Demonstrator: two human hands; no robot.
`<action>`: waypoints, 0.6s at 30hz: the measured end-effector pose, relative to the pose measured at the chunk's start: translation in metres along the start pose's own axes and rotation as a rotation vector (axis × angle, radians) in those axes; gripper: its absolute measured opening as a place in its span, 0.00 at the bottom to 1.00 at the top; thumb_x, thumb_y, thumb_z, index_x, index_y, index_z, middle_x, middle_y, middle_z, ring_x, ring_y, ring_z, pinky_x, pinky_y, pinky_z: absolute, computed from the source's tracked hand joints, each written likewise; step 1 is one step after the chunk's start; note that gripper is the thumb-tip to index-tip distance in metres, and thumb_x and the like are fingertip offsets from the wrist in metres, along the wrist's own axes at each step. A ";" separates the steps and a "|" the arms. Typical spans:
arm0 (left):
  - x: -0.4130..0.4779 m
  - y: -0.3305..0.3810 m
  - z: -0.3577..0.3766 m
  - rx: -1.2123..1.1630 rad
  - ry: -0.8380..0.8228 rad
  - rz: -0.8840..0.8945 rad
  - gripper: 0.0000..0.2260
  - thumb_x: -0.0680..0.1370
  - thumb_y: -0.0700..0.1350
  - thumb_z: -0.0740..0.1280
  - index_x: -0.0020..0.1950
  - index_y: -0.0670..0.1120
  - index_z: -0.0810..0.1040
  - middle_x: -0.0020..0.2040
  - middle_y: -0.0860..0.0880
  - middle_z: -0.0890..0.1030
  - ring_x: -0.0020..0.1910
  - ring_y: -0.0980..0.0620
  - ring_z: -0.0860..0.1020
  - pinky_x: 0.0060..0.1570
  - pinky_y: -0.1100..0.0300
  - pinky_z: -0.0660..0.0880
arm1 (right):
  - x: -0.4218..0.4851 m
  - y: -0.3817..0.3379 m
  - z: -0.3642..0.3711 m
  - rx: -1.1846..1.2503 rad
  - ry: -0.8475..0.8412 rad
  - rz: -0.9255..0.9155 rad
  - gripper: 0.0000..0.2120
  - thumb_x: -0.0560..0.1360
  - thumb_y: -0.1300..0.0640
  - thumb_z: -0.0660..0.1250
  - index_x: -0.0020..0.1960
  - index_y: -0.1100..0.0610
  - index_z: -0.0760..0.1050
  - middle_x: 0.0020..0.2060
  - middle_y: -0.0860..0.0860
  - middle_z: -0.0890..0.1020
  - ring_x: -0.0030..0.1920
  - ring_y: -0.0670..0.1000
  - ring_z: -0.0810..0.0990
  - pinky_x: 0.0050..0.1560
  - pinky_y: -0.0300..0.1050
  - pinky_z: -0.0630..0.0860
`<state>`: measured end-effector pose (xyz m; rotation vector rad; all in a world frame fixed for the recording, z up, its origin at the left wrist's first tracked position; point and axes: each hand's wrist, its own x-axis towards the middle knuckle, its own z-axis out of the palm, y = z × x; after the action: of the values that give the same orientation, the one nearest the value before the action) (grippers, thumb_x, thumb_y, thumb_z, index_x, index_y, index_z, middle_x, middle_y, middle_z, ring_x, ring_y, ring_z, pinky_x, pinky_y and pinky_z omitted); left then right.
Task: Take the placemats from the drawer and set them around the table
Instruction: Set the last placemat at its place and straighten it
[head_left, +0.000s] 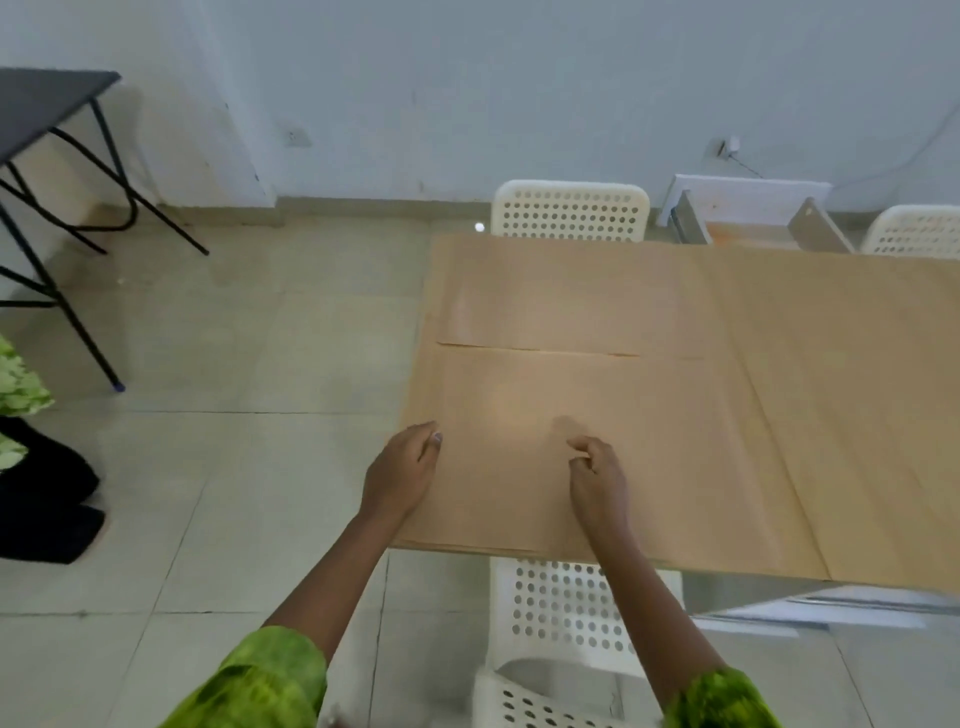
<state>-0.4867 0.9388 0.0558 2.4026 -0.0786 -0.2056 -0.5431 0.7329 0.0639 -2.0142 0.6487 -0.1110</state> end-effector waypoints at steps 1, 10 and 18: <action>0.000 -0.010 -0.013 -0.028 0.012 0.001 0.17 0.81 0.48 0.56 0.67 0.45 0.73 0.66 0.48 0.76 0.67 0.49 0.72 0.63 0.55 0.69 | -0.005 -0.009 0.017 0.077 0.002 0.032 0.15 0.75 0.67 0.56 0.57 0.58 0.75 0.58 0.55 0.77 0.52 0.49 0.74 0.56 0.43 0.70; 0.001 -0.106 -0.135 -0.276 0.018 -0.039 0.12 0.80 0.44 0.58 0.59 0.43 0.78 0.54 0.46 0.82 0.54 0.48 0.78 0.58 0.53 0.73 | -0.051 -0.103 0.148 0.437 -0.057 0.172 0.16 0.76 0.69 0.53 0.38 0.54 0.73 0.40 0.50 0.77 0.37 0.48 0.75 0.36 0.40 0.72; 0.047 -0.144 -0.192 -0.458 0.041 -0.051 0.12 0.80 0.44 0.59 0.59 0.44 0.77 0.55 0.47 0.82 0.54 0.50 0.79 0.57 0.53 0.73 | -0.039 -0.158 0.206 0.474 -0.097 0.181 0.12 0.75 0.68 0.54 0.43 0.58 0.75 0.39 0.50 0.77 0.38 0.49 0.77 0.38 0.41 0.74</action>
<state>-0.4083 1.1667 0.0944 1.9519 0.0450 -0.1756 -0.4447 0.9735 0.0965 -1.4902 0.6683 -0.0517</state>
